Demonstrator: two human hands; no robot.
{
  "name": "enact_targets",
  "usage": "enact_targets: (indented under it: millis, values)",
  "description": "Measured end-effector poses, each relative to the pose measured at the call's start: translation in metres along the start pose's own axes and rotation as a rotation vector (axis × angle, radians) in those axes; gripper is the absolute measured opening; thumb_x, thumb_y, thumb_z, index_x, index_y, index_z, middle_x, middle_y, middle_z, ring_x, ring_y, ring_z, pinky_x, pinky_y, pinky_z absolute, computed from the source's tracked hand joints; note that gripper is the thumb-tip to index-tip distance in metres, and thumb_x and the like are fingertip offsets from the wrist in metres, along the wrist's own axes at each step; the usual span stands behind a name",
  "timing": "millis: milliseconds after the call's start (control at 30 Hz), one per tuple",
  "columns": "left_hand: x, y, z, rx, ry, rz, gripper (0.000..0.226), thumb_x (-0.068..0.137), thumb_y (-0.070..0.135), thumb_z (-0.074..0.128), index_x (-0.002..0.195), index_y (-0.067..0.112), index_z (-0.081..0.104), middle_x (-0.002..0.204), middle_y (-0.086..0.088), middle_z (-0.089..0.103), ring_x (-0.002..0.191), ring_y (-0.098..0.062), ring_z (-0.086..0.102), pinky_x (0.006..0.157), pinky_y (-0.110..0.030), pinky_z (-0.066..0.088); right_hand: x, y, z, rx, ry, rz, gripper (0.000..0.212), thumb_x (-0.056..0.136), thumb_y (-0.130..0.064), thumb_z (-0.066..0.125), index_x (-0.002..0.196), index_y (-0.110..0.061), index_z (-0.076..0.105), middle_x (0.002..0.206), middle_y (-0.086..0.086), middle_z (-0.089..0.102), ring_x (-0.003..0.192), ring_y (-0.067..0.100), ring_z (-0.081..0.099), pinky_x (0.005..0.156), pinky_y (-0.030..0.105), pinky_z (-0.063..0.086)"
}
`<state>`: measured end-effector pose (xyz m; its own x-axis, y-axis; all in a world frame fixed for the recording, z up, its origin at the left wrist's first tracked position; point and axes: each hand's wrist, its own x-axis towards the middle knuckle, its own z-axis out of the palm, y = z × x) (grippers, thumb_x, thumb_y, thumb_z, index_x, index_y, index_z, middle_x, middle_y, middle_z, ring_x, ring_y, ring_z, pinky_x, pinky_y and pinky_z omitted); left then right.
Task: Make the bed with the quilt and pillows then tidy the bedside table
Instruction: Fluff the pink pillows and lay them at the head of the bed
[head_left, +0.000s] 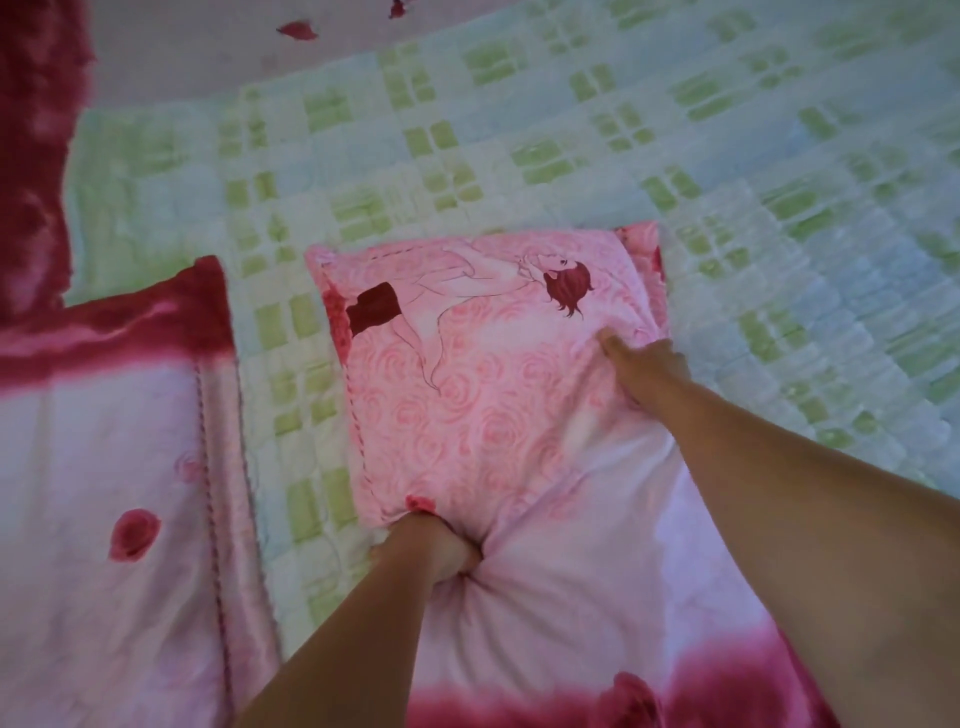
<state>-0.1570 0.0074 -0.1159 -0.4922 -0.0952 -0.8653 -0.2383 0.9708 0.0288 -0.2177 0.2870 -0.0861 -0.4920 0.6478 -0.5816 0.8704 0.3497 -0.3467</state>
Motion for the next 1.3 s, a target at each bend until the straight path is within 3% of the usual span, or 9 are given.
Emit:
enact_targets:
  millis: [67, 200, 333, 467, 567, 800, 900, 1167, 1300]
  values:
    - [0.002, 0.002, -0.001, 0.029, -0.028, -0.014, 0.105, 0.018, 0.057, 0.054, 0.113, 0.011, 0.067, 0.111, -0.009, 0.066, 0.108, -0.03, 0.06, 0.097, -0.045, 0.047, 0.008, 0.0, 0.006, 0.007, -0.005, 0.035, 0.121, 0.068, -0.085, 0.048, 0.15, -0.003, 0.014, 0.152, 0.024, 0.025, 0.139, 0.039, 0.029, 0.114, 0.049, 0.027]
    - [0.008, 0.0, 0.0, 0.046, -0.036, -0.004, 0.107, 0.016, 0.058, 0.05, 0.113, 0.015, 0.067, 0.114, -0.007, 0.065, 0.107, -0.029, 0.06, 0.096, -0.044, 0.048, 0.018, 0.0, 0.01, 0.199, -0.021, 0.087, 0.153, 0.022, -0.091, 0.062, 0.144, -0.006, 0.028, 0.138, 0.018, 0.048, 0.118, 0.034, 0.056, 0.099, 0.047, 0.047]
    - [0.013, -0.004, 0.004, 0.027, -0.026, 0.02, 0.105, 0.024, 0.059, 0.053, 0.118, 0.012, 0.065, 0.119, -0.01, 0.064, 0.109, -0.03, 0.06, 0.097, -0.045, 0.047, 0.017, -0.008, -0.002, 0.351, -0.112, 0.109, 0.111, 0.045, -0.062, 0.086, 0.132, -0.004, 0.047, 0.116, 0.012, 0.061, 0.092, 0.028, 0.065, 0.078, 0.031, 0.052]
    - [-0.008, -0.007, 0.002, -0.091, 0.015, 0.036, 0.107, 0.044, 0.054, 0.061, 0.14, 0.009, 0.044, 0.133, -0.015, 0.055, 0.121, -0.033, 0.053, 0.105, -0.047, 0.04, 0.0, -0.018, -0.011, 0.511, -0.342, 0.114, 0.097, 0.026, -0.051, 0.091, 0.108, -0.006, 0.067, 0.091, 0.017, 0.073, 0.083, 0.034, 0.072, 0.081, 0.056, 0.056]
    - [-0.027, -0.015, 0.003, -0.243, 0.064, 0.009, 0.11, 0.056, 0.041, 0.064, 0.149, 0.003, 0.019, 0.136, -0.019, 0.05, 0.124, -0.033, 0.051, 0.104, -0.04, 0.043, -0.038, -0.03, -0.018, 0.597, -0.18, 0.044, 0.069, 0.053, -0.032, 0.088, 0.109, -0.003, 0.062, 0.101, 0.018, 0.069, 0.087, 0.033, 0.069, 0.078, 0.044, 0.057]
    - [-0.101, -0.041, -0.033, -0.564, 0.265, 0.021, 0.086, 0.047, 0.03, 0.059, 0.13, 0.009, 0.047, 0.122, -0.014, 0.06, 0.112, -0.03, 0.059, 0.095, -0.036, 0.05, -0.151, -0.063, -0.049, 0.517, -0.059, -0.292, 0.043, 0.07, -0.019, 0.077, 0.11, -0.01, 0.065, 0.097, 0.012, 0.07, 0.083, 0.025, 0.065, 0.072, 0.034, 0.05]
    - [-0.166, -0.049, -0.068, -0.567, 0.385, 0.023, 0.081, 0.055, 0.03, 0.064, 0.132, 0.013, 0.047, 0.124, -0.011, 0.06, 0.112, -0.029, 0.059, 0.097, -0.033, 0.048, -0.192, -0.083, -0.082, 0.464, 0.001, -0.402, 0.045, 0.076, -0.03, 0.071, 0.118, -0.017, 0.062, 0.117, 0.012, 0.067, 0.107, 0.031, 0.062, 0.086, 0.034, 0.048]
    - [-0.296, -0.061, -0.17, -0.451, 0.712, -0.011, 0.072, 0.082, 0.064, 0.046, 0.134, 0.015, 0.042, 0.126, -0.013, 0.057, 0.115, -0.032, 0.057, 0.097, -0.037, 0.046, -0.286, -0.14, -0.163, 0.546, -0.006, -0.523, 0.07, 0.066, -0.055, 0.072, 0.116, -0.009, 0.054, 0.116, 0.013, 0.064, 0.107, 0.032, 0.06, 0.091, 0.044, 0.049]
    - [-0.346, -0.077, -0.215, -0.463, 0.804, 0.002, 0.07, 0.076, 0.051, 0.056, 0.133, 0.015, 0.041, 0.124, -0.008, 0.058, 0.113, -0.03, 0.058, 0.093, -0.035, 0.047, -0.328, -0.171, -0.191, 0.539, -0.06, -0.608, 0.08, 0.064, -0.048, 0.078, 0.122, -0.004, 0.044, 0.119, 0.015, 0.058, 0.108, 0.034, 0.058, 0.091, 0.04, 0.049]
